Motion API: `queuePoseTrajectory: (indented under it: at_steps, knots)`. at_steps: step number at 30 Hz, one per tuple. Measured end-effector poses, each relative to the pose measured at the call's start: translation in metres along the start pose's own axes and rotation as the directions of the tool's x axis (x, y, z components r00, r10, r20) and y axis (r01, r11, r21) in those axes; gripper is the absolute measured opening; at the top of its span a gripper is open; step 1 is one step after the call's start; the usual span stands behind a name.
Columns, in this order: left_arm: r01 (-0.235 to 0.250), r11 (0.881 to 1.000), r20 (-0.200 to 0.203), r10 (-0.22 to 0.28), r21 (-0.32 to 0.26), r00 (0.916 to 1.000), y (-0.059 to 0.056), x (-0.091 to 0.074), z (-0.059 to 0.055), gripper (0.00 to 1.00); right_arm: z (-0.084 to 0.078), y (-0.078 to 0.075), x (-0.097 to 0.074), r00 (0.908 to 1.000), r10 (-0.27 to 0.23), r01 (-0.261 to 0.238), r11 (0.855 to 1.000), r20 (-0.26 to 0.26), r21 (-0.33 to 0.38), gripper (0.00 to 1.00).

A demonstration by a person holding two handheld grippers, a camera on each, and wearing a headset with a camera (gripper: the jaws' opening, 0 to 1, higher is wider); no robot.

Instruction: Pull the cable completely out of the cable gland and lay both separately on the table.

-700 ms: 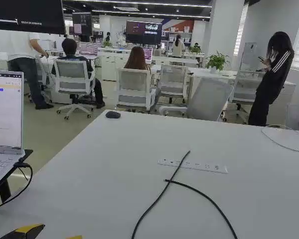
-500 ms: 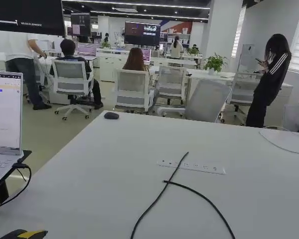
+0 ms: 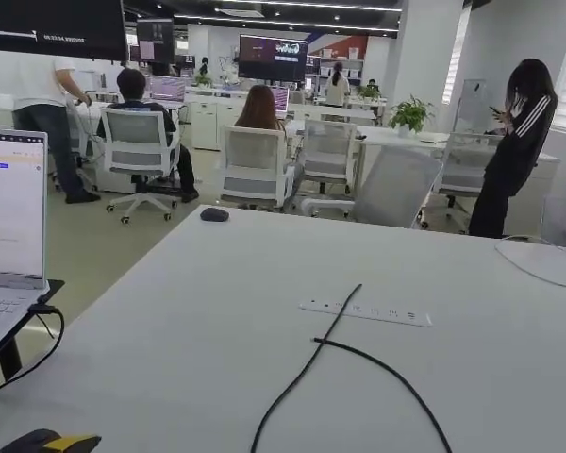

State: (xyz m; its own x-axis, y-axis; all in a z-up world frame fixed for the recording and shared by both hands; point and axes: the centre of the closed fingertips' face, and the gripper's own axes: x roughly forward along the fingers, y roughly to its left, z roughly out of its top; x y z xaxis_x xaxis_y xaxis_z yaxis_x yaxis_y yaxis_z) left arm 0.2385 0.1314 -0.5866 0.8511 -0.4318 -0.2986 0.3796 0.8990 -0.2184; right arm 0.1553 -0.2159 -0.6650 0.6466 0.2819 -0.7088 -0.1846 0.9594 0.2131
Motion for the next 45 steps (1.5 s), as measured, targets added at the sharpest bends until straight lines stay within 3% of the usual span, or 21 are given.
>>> queuePoseTrajectory:
  at_steps: [26,41,45]
  knots:
    - [0.0,1.0,0.002,0.0,-0.007,1.0,0.0065,0.0009,-0.0022,0.42,-0.0019,-0.0007,-0.0002,1.0,-0.001,0.001,1.0,-0.001,0.014,0.65]
    - [0.005,1.0,0.001,-0.005,-0.005,1.0,0.0029,0.0,-0.0018,0.41,-0.0012,-0.0012,0.0,1.0,-0.001,0.001,1.0,0.005,0.016,0.64]
    - [0.01,1.0,-0.007,-0.01,0.021,0.9999,-0.0004,0.0006,-0.0004,0.41,0.0005,-0.002,0.0007,1.0,-0.003,0.003,1.0,0.004,0.004,0.64]
